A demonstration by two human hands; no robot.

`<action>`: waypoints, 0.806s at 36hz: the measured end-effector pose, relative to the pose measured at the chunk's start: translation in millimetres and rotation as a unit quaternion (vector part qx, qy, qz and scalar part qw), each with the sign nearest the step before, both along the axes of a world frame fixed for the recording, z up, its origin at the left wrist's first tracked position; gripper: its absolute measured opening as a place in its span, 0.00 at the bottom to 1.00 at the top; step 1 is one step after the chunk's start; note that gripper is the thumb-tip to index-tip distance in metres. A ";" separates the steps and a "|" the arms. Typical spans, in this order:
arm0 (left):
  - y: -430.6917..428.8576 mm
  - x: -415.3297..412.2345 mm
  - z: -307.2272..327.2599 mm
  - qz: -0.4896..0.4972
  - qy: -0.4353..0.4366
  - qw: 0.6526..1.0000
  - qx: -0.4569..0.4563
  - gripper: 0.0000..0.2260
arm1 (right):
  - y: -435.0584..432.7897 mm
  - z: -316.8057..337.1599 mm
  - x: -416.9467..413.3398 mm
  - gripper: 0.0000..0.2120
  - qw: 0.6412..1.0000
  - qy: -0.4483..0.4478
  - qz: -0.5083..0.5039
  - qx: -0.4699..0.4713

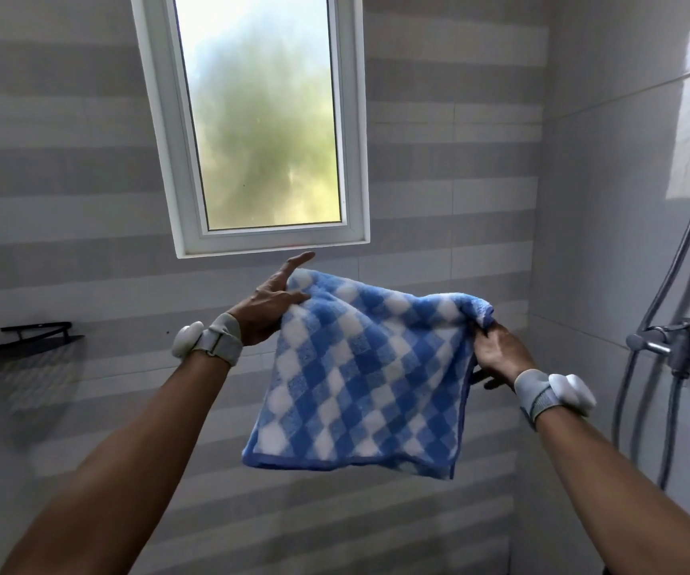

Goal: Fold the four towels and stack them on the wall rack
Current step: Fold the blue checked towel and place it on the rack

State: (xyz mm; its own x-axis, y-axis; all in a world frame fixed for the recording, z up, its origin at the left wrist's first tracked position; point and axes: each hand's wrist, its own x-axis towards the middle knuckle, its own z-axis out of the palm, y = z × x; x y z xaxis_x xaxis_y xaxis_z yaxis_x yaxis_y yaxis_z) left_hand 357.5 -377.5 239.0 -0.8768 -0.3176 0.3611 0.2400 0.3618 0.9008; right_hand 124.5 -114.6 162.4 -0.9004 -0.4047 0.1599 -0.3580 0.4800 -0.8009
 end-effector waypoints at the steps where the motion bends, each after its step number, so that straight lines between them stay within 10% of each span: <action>1: -0.2 0.2 -1.7 -0.009 -0.003 1.000 0.005 0.30 | 0.5 0.0 2.0 0.15 0.999 -0.034 0.012 -0.015; 8: 0.6 -1.5 -6.8 -0.013 0.008 1.000 0.012 0.27 | 0.4 -1.7 11.6 0.17 0.982 -0.115 0.072 -0.130; 29: -3.7 -1.9 -12.6 -0.020 0.026 0.999 -0.009 0.22 | 8.3 8.4 -3.3 0.11 0.924 0.050 0.072 -0.372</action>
State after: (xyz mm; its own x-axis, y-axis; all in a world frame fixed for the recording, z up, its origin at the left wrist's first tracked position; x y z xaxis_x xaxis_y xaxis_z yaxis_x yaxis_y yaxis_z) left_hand 355.6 -381.2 226.3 -0.8686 -0.2765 0.4111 0.3003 0.3663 0.8807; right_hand 121.2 -106.3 170.8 -0.8110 -0.2635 0.5223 -0.4657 -0.2494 -0.8490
